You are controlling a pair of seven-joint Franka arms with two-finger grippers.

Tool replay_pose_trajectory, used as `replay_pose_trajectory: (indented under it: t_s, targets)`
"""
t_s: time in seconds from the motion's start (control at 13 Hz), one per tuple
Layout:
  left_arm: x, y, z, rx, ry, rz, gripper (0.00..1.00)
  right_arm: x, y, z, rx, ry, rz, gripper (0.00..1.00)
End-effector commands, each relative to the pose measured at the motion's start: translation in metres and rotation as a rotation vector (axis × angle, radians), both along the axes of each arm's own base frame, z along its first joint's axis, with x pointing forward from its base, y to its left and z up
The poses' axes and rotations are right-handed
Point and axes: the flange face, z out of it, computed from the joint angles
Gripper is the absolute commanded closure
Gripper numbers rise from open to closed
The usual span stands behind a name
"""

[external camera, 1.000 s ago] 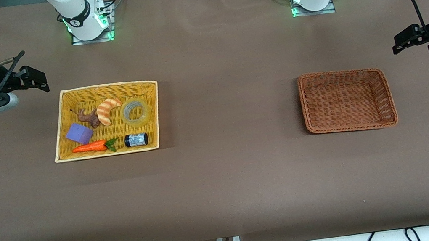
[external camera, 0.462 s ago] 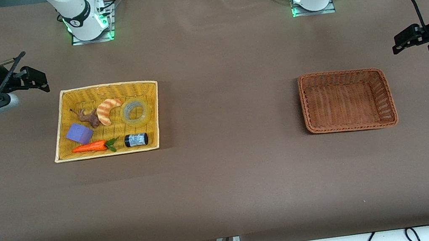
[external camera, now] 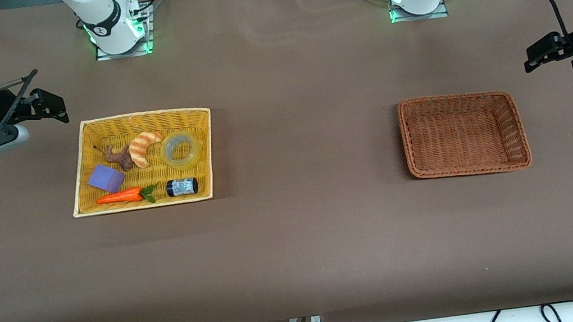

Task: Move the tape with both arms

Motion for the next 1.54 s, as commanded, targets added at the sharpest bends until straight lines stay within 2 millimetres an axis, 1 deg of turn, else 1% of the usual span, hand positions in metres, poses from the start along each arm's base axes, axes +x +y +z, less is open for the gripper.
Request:
replay_pose_trajectory:
  t_s: [0.0,0.38,0.46,0.54,0.62,0.69,0.77,0.85,1.0,1.08,1.23,1.31,1.38,1.46]
  targets:
    - [-0.001,0.0,0.005,-0.027,-0.002,0.007,0.0,-0.003,0.001,0.0,-0.01,-0.007,0.002,0.0]
    - [-0.001,0.0,0.005,-0.027,-0.002,0.007,0.0,-0.002,0.002,-0.006,-0.011,-0.001,0.002,0.0]
    - [-0.001,0.0,0.005,-0.027,-0.002,0.007,0.0,-0.001,0.004,-0.015,-0.011,-0.004,-0.001,0.0]
    - [-0.001,0.0,0.005,-0.027,-0.002,0.007,0.0,-0.002,0.019,-0.026,-0.014,-0.009,-0.006,0.0]
    - [-0.001,0.0,0.005,-0.027,-0.002,0.005,0.0,-0.002,0.028,-0.038,-0.015,-0.018,-0.014,0.0]
    - [-0.001,0.0,0.005,-0.027,-0.002,0.005,0.0,-0.001,0.032,-0.054,-0.014,-0.025,-0.02,0.0]
    - [-0.001,0.0,0.005,-0.027,-0.002,0.005,0.0,-0.002,0.038,-0.075,-0.011,-0.037,-0.02,0.0]
    - [-0.001,0.0,0.005,-0.027,-0.002,0.005,0.0,-0.005,0.046,-0.096,-0.011,-0.046,-0.028,0.0]
    - [-0.001,0.0,0.005,-0.027,-0.002,0.005,0.0,-0.012,0.052,-0.141,-0.009,-0.068,-0.047,0.0]
    - [-0.001,0.0,0.005,-0.027,-0.002,0.005,0.0,-0.017,0.051,-0.17,-0.006,-0.079,-0.048,0.0]
    - [-0.001,0.0,0.005,-0.027,-0.002,0.005,0.0,-0.025,0.058,-0.228,-0.008,-0.074,-0.068,0.0]
    - [-0.002,0.0,0.004,-0.027,0.0,0.007,0.0,-0.03,0.058,-0.254,-0.006,-0.084,-0.078,0.0]
    - [-0.002,0.0,0.004,-0.027,0.0,0.005,0.0,-0.036,0.063,-0.281,-0.001,-0.089,-0.079,0.0]
    - [-0.001,0.0,0.005,-0.027,-0.002,0.005,0.0,-0.044,0.071,-0.301,0.003,-0.097,-0.088,0.0]
